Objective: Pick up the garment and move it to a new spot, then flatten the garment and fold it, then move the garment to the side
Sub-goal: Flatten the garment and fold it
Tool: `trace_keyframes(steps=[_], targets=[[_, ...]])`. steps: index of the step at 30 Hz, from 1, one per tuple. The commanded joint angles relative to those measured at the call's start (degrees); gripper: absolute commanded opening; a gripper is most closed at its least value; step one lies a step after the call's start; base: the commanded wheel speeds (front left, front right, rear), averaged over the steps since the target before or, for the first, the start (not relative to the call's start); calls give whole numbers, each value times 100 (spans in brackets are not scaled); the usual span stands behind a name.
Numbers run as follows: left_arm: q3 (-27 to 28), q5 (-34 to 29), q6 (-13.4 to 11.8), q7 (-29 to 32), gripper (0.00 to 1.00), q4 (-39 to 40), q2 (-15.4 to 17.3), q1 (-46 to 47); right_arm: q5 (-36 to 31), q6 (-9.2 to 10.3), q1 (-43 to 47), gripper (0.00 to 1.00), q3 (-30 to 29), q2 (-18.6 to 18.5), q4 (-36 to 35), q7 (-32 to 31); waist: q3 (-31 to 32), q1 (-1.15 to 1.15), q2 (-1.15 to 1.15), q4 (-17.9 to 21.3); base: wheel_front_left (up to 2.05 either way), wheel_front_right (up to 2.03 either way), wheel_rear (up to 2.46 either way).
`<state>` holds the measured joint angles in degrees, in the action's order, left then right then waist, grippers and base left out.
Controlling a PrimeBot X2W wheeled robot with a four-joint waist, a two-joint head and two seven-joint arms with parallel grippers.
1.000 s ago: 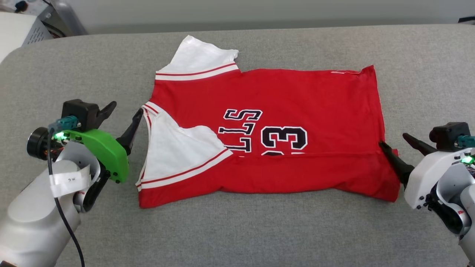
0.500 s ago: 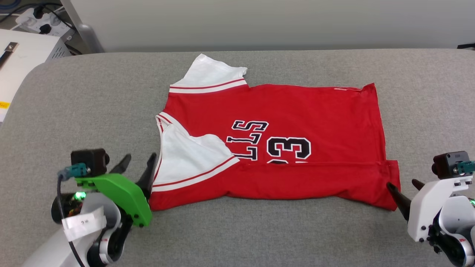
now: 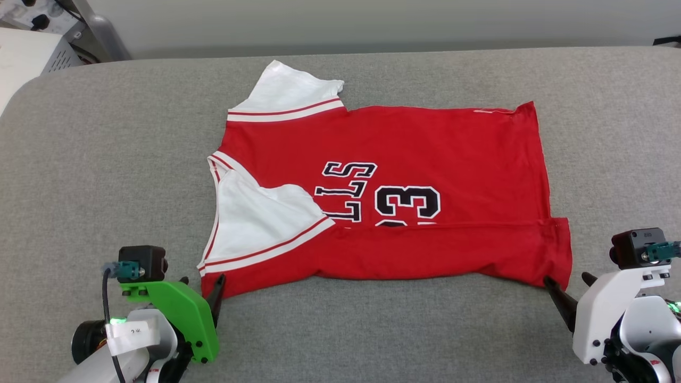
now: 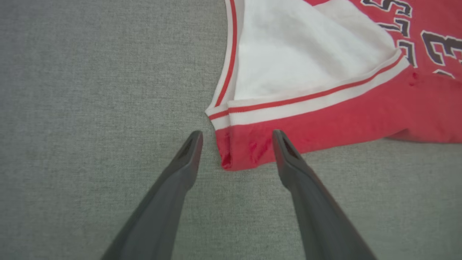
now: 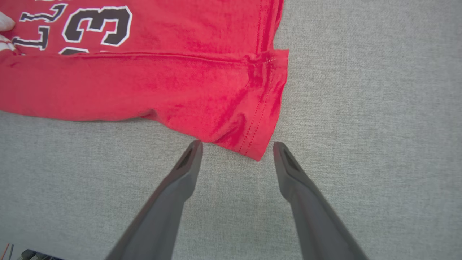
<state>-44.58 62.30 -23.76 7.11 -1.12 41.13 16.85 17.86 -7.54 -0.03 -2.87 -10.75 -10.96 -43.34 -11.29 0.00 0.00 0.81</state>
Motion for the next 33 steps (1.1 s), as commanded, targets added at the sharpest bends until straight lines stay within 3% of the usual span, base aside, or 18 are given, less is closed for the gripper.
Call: trace_keyframes(steps=[1, 7, 15, 16, 18, 25, 33], targets=[[-8, -52, -51, 7, 100, -70, -11, -28, -50, 5, 59, 100, 0, 31, -69, -34, -85, 0, 0, 78, 0, 0, 0], [-45, -101, -152, 69, 100, -475, -73, 63, -56, 5, 45, 100, 27, 13, -195, -45, -242, 0, 0, 190, 0, 0, 0], [-201, 90, 133, 347, 98, -1045, -262, 65, -10, 5, 43, 100, 25, -25, -263, -57, -367, 0, 0, 249, 0, 0, 0], [-233, 117, 188, 405, 57, -1111, -288, 71, -13, 5, 42, 100, 6, -36, -266, -61, -368, 0, 0, 242, 0, 0, 0], [-293, 141, 282, 491, 0, -1173, -324, 88, -22, 5, 38, 100, -39, -56, -266, -74, -354, 0, 0, 210, 0, 0, 0], [-278, 89, 433, 349, 0, -1041, -358, 176, -99, 5, -26, 100, -181, -130, -219, -86, -199, 0, 0, -3, 0, 0, 0], [-118, -119, 248, 112, 0, -142, -79, 260, -350, 5, -214, 100, -326, -151, 264, 42, -127, 0, 0, -262, 0, 0, 0]])
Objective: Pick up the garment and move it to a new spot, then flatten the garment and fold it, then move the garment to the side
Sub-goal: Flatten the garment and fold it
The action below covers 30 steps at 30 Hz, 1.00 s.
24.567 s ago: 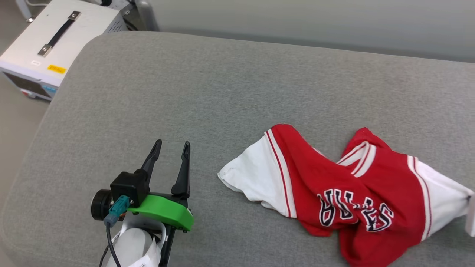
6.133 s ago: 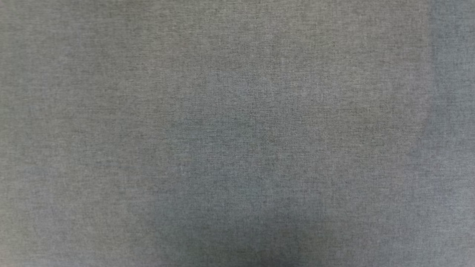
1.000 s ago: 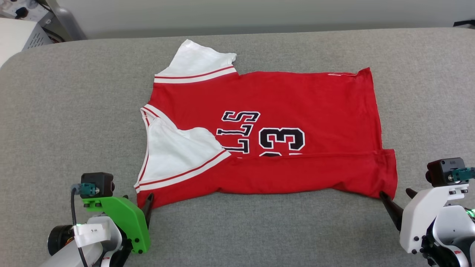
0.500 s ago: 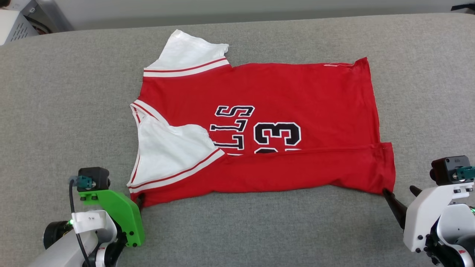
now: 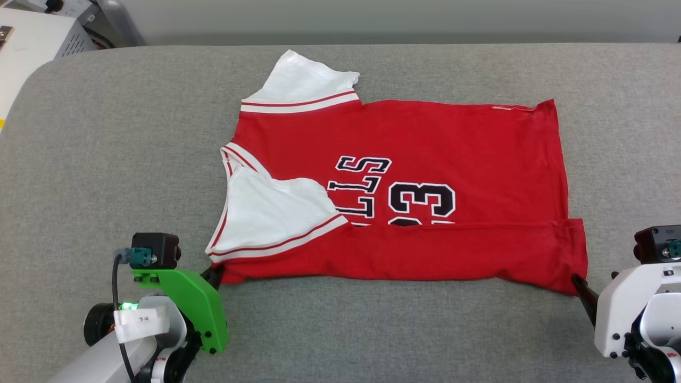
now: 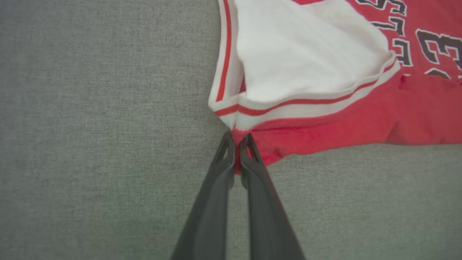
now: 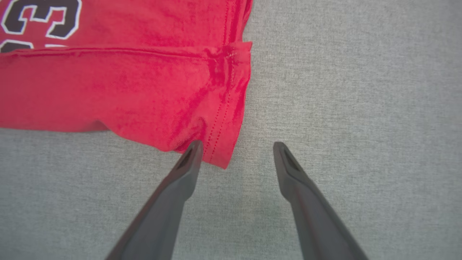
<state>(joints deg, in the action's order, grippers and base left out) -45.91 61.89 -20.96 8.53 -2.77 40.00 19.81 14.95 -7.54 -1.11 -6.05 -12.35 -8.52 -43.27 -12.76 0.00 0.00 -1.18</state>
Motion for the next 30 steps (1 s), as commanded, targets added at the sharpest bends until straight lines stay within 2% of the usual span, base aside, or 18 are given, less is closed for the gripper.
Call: trace_keyframes(steps=[1, 8, 15, 16, 17, 18, 19, 20, 27, 30], targets=[[14, -107, -60, -25, 0, 141, 72, -31, -83, 5, -135, 100, -16, 16, 89, 55, 15, 0, 0, -85, 0, 0, 0], [36, -247, -280, 39, 0, 794, 302, -4, -180, 5, -397, 100, -41, 142, 680, 124, -113, 0, 0, -205, 0, 0, 0], [30, -293, -317, 59, 0, 984, 377, 7, -168, 5, -540, 100, 39, 200, 1139, 161, -231, 0, 0, -250, 0, 0, 0], [24, -289, -302, 67, 0, 989, 383, 5, -106, 5, -552, 95, 51, 230, 1212, 150, -242, 0, 0, -251, 0, 0, 0], [20, -279, -287, 74, 0, 989, 386, 1, -31, 5, -563, 58, 60, 258, 1275, 132, -248, 0, 0, -250, 0, 0, 0], [18, -268, -276, 81, 0, 983, 388, -2, 15, 5, -578, 29, 65, 259, 1345, 117, -256, 0, 0, -248, 0, 0, 0], [13, -263, -270, 90, 0, 973, 388, -3, 0, 5, -587, 11, 88, 215, 1392, 112, -261, 0, 0, -249, 0, 0, 0], [-1, -264, -267, 114, 0, 950, 396, 0, -21, 5, -598, 0, 116, 155, 1436, 116, -265, 0, 0, -249, 0, 0, 0], [-47, -260, -237, 165, 0, 783, 409, -6, 103, 5, -672, 0, 75, -28, 1497, 161, -165, 0, 0, -224, 0, 0, 0], [-130, -213, -161, 243, 0, 637, 427, -89, 252, 5, -591, 0, 30, -224, 1392, 62, 26, 0, 0, -203, 0, 0, 0]])
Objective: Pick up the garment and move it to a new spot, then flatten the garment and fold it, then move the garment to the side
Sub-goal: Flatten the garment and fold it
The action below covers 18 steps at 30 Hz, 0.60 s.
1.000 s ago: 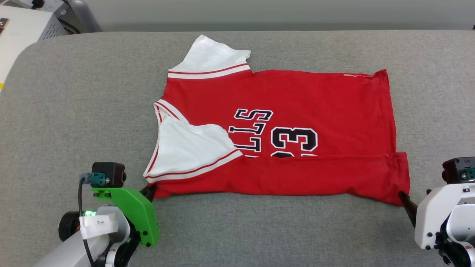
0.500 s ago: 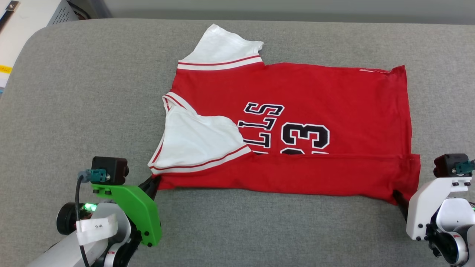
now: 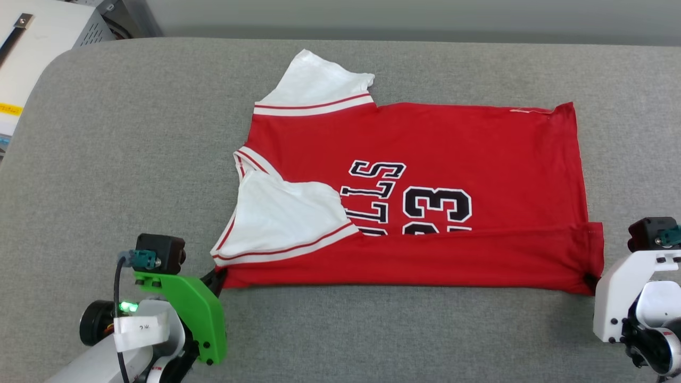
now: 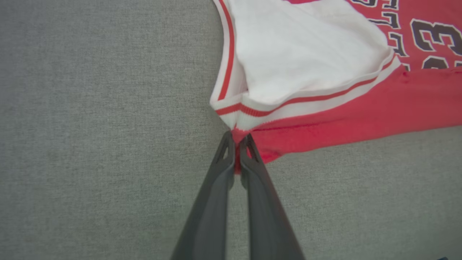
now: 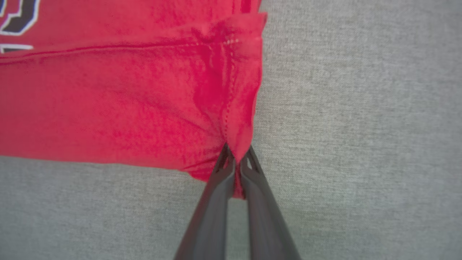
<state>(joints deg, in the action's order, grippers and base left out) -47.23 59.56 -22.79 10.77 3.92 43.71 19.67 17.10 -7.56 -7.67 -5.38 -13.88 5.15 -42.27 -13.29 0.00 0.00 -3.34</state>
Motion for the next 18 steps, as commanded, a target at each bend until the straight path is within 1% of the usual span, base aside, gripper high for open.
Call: trace_keyframes(steps=[1, 7, 11, 14, 18], targets=[[-24, 30, 39, 46, 0, -57, 64, -99, 90, 8, 96, 0, -49, -118, -16, -77, 123, 0, 0, 20, 0, 0, 0], [-178, 107, 77, 198, 0, -108, 76, -284, 292, 8, 367, 0, -130, -389, -268, -357, 372, 0, 0, 53, 0, 0, 0], [-286, 166, 74, 280, 0, -118, 77, -454, 402, 8, 630, 0, -197, -488, -470, -584, 506, 0, 0, 74, 0, 0, 0], [-381, 191, 89, 325, 0, -132, 41, -563, 438, 8, 855, 0, -294, -499, -623, -711, 595, 0, 0, 75, 0, 0, 0], [-492, 234, 108, 379, 0, -194, -14, -699, 455, 8, 1178, 0, -407, -421, -794, -869, 707, 0, 0, 82, 0, 0, 0]])
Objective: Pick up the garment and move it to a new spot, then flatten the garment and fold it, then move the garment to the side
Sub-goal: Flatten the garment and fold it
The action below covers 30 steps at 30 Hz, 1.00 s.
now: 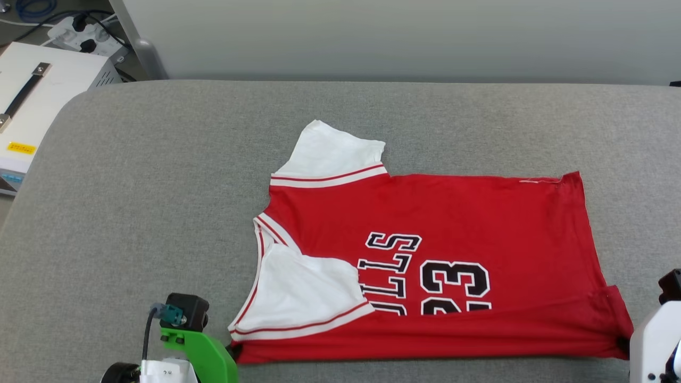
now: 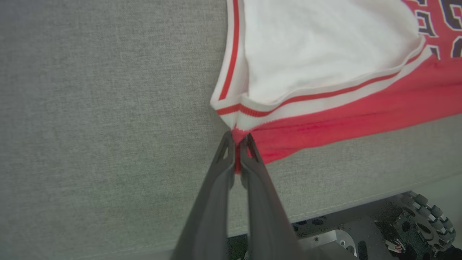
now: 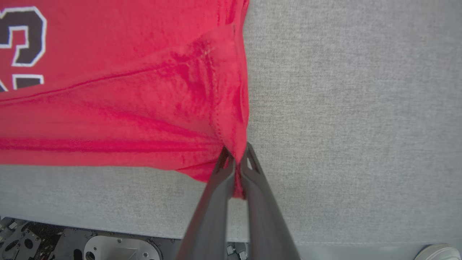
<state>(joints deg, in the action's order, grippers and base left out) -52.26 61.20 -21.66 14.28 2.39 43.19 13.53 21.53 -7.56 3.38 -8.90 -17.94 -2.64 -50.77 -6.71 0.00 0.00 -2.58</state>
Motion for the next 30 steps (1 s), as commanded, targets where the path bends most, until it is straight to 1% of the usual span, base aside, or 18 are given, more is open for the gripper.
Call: trace_keyframes(steps=[1, 8, 9, 10, 11, 12, 18, 21, 24, 25, 30], targets=[[-4, 98, 1, 32, 0, -66, 13, -123, 14, 8, 155, 0, -78, 22, -47, -51, 75, 0, 0, 9, 0, 0, 0], [-121, 101, 120, 57, 0, -333, -84, -169, 1, 8, 429, 0, -72, 178, -69, -55, 157, 0, 0, 27, 0, 0, 0], [-129, 101, 126, 59, 35, -354, -94, -170, 2, 8, 431, 0, -72, 188, -60, -37, 168, 0, 0, 33, 0, 0, 0], [-136, 94, 129, 58, 82, -364, -95, -169, -1, 8, 421, 9, -78, 194, -61, -4, 171, 0, 0, 39, 0, 0, 0], [-140, 82, 127, 52, 100, -375, -96, -163, -13, 8, 400, 38, -86, 196, -67, 53, 172, 0, 0, 43, 0, 0, 0], [-139, 69, 121, 41, 100, -387, -96, -157, -18, 8, 380, 100, -99, 204, -60, 93, 177, 0, 0, 46, 0, 0, 0], [-50, -44, 106, -218, 100, -415, -133, -81, 18, 8, 307, 100, -128, 232, -38, 385, 271, 0, 0, 45, 0, 0, 0], [76, -184, 111, -545, 100, -355, -164, 29, 61, 8, 236, 100, -158, 236, -94, 693, 350, 0, 0, 34, 0, 0, 0], [258, -370, 109, -1018, 100, -263, -201, 157, 55, 8, 112, 100, -105, 182, -233, 1254, 411, 0, 0, 36, 0, 0, 0], [372, -494, 161, -1373, 100, -189, -233, 227, 61, 8, 22, 100, -50, 158, -317, 1695, 433, 0, 0, 41, 0, 0, 0], [642, -874, 294, -2459, 100, -41, -325, 297, 15, 8, -172, 100, 94, 135, -504, 2861, 433, 0, 0, 72, 0, 0, 0]])
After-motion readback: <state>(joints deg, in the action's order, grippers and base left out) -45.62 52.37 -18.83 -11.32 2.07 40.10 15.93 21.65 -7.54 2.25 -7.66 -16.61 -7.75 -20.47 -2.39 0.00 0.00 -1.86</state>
